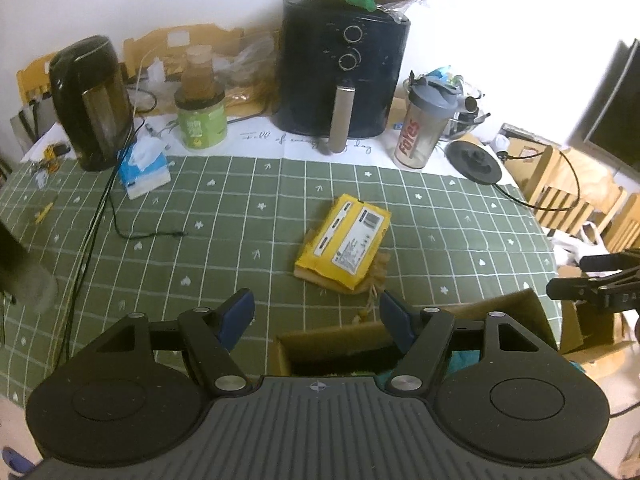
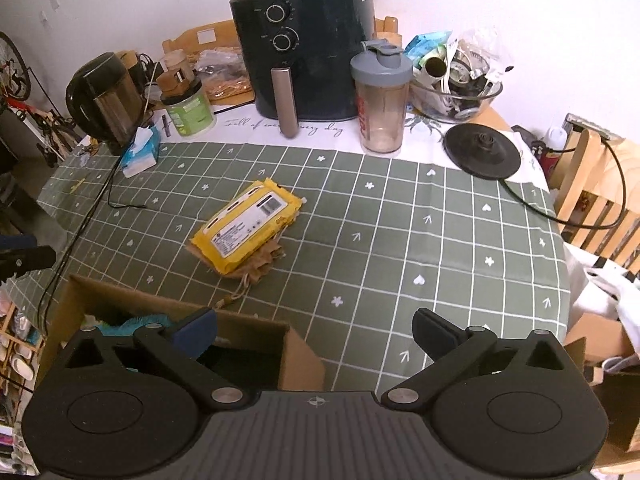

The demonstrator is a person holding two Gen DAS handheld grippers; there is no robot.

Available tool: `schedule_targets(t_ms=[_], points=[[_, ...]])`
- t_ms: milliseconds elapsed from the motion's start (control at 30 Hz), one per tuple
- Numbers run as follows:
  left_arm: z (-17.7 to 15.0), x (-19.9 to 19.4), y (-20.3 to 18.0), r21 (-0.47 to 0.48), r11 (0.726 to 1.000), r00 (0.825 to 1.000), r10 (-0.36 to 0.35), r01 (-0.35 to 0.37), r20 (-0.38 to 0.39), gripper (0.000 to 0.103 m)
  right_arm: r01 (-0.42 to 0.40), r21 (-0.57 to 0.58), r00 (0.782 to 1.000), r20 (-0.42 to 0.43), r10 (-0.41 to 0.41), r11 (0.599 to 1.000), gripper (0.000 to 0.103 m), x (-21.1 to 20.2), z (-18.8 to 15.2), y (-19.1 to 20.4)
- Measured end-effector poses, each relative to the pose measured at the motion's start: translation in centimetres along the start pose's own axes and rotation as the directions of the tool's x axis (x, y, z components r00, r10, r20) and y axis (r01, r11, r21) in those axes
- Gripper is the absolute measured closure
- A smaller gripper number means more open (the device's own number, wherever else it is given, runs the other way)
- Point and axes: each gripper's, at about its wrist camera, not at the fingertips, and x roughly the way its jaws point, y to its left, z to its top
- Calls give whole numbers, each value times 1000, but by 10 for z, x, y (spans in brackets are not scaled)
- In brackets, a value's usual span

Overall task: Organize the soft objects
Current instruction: 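Move the left gripper over the yellow wet-wipe packet on the mat, then close the left gripper on the yellow wet-wipe packet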

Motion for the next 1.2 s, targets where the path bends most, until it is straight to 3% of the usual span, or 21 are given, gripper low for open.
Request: schedule_targets(t_ms=[933, 1200], points=[[43, 51, 7, 151, 986, 996, -65, 73, -57, 34, 93, 6, 996, 16, -93, 996, 0, 16, 20, -11], [58, 82, 6, 209, 970, 989, -99, 120, -108, 34, 110, 33, 994, 7, -110, 993, 0, 22, 17, -15]])
